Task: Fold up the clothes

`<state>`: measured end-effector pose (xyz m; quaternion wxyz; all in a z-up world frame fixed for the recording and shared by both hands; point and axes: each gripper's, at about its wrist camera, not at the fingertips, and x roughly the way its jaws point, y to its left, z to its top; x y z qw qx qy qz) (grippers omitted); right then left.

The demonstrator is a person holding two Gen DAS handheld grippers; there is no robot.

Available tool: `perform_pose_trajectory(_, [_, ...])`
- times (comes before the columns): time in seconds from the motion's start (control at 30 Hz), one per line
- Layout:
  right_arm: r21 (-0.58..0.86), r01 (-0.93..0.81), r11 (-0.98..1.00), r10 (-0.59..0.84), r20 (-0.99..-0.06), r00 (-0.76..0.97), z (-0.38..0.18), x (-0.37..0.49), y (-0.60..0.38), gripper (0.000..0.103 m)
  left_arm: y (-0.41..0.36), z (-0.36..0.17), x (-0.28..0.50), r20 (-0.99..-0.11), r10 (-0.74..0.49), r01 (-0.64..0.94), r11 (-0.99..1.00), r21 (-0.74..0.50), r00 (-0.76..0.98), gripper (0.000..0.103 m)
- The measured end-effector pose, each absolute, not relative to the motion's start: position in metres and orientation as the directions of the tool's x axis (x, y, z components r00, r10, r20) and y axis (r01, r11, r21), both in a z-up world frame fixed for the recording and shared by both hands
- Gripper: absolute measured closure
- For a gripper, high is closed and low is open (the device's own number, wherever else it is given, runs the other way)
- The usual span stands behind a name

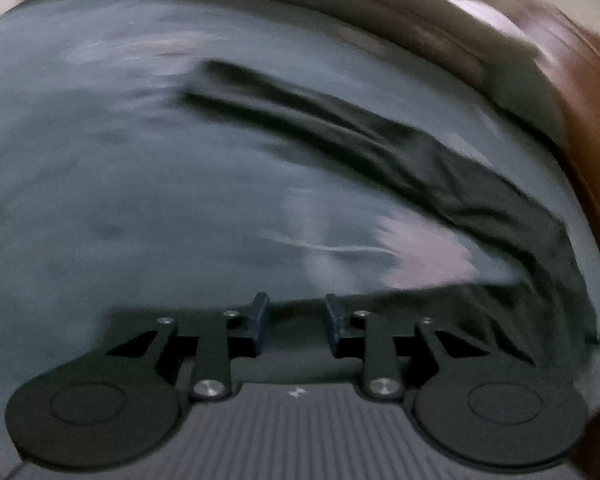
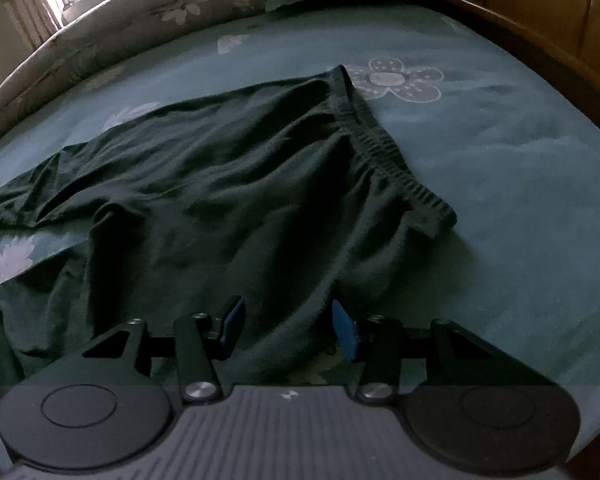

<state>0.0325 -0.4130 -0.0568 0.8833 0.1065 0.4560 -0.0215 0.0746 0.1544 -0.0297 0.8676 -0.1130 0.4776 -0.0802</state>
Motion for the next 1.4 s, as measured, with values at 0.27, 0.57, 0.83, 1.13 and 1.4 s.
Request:
perform_pose_trajectory(0.27, [0.177, 0.145, 0.974, 0.056, -0.796, 0.602, -0.049, 0.018, -0.415, 0.047, 0.053, -0.064, 0.114, -0.851, -0.32, 0.299, 0.932, -0.204, 0.416, 0.071])
perform_pose_trajectory(0.57, [0.207, 0.185, 0.961, 0.054, -0.793, 0.606, -0.054, 0.007, -0.436, 0.046, 0.057, -0.051, 0.134, -0.855, -0.179, 0.17, 0.979, -0.108, 0.486, 0.079])
perform_pose_trajectory(0.83, [0.247, 0.141, 0.959, 0.112, -0.783, 0.612, -0.063, 0.004, -0.436, 0.044, -0.015, -0.032, 0.119, -0.814, -0.38, 0.461, 0.873, -0.159, 0.439, 0.069])
perform_pose_trajectory(1.13, [0.32, 0.106, 0.942, 0.185, -0.754, 0.63, -0.075, 0.001, -0.438, 0.041, -0.086, -0.055, 0.142, -0.834, -0.367, 0.575, 0.815, -0.074, 0.412, 0.068])
perform_pose_trajectory(1.4, [0.357, 0.104, 0.928, 0.207, -0.73, 0.651, -0.076, -0.008, -0.455, 0.04, -0.091, -0.068, 0.168, -0.844, -0.212, 0.403, 0.915, 0.006, 0.493, 0.071])
